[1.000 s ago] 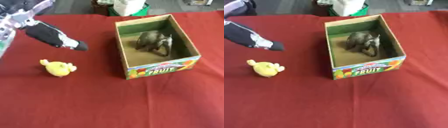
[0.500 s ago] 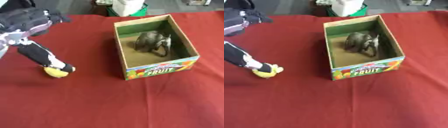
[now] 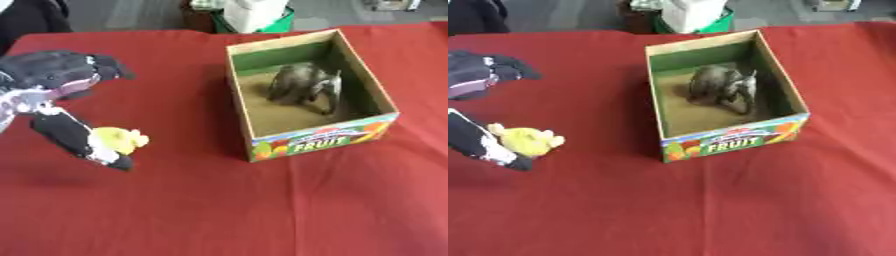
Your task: Pick up objects on the table and place them in the box.
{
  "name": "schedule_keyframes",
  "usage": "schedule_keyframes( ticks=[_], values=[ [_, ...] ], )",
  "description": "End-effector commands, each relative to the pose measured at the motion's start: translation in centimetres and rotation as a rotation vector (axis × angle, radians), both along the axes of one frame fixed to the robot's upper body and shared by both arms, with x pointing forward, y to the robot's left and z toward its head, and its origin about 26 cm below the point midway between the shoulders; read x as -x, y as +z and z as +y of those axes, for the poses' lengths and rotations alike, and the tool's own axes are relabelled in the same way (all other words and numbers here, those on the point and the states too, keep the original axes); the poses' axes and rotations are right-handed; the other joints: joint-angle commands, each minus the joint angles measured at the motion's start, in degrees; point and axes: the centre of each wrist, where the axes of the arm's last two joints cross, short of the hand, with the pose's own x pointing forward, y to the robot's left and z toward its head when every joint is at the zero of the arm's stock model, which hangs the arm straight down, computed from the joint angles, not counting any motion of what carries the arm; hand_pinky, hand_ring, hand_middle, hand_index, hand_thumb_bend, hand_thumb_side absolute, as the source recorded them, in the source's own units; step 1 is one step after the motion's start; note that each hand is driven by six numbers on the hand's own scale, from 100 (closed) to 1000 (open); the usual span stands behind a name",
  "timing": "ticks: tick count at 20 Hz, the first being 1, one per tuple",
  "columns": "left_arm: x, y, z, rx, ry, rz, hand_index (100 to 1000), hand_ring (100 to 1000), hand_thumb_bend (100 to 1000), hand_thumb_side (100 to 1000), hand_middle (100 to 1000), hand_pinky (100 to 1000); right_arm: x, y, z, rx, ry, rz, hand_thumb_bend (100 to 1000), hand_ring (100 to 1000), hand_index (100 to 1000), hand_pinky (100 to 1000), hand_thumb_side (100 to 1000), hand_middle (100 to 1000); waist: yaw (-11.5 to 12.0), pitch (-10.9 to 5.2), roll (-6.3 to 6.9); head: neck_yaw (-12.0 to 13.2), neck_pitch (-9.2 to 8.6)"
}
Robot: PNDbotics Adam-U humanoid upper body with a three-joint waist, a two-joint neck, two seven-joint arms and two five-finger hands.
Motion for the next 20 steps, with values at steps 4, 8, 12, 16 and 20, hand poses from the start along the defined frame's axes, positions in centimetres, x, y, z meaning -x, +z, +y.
schedule_keyframes(
  ticks=[4, 8, 12, 16, 20],
  values=[
    [-1.1, -0.6, 1.1, 0.003, 0.070, 0.033, 1000, 872, 712, 555, 930, 842, 0.3, 1.0, -0.1, 0.024, -0.007, -0.029, 100, 772, 812, 684, 1000, 624, -0.39, -0.68, -0.21, 0.26, -0.93],
    [-2.1, -1.5, 1.6, 0.019, 0.113, 0.054, 1000, 869, 627, 531, 926, 836, 0.3, 1.0, -0.1, 0.023, -0.008, -0.029, 100, 772, 812, 684, 1000, 624, -0.55, -0.52, -0.19, 0.43, -0.96],
    [-3.1, -2.4, 2.3, 0.012, 0.154, 0.076, 998, 870, 594, 510, 925, 834, 0.2, 1.0, 0.0, 0.023, -0.007, -0.031, 100, 772, 812, 683, 1000, 623, -0.83, -0.34, -0.22, 0.58, -1.13],
    [-3.8, -3.1, 2.9, 0.003, 0.181, 0.107, 999, 873, 607, 508, 928, 835, 0.2, 1.0, 0.0, 0.022, -0.007, -0.034, 100, 772, 811, 683, 1000, 623, -1.10, -0.12, -0.26, 0.68, -1.25],
    [-4.3, -3.7, 3.5, -0.012, 0.200, 0.148, 998, 874, 605, 504, 929, 836, 0.2, 1.1, 0.0, 0.023, -0.007, -0.035, 100, 772, 811, 682, 1000, 623, -1.21, 0.04, -0.31, 0.76, -1.33]
  ],
)
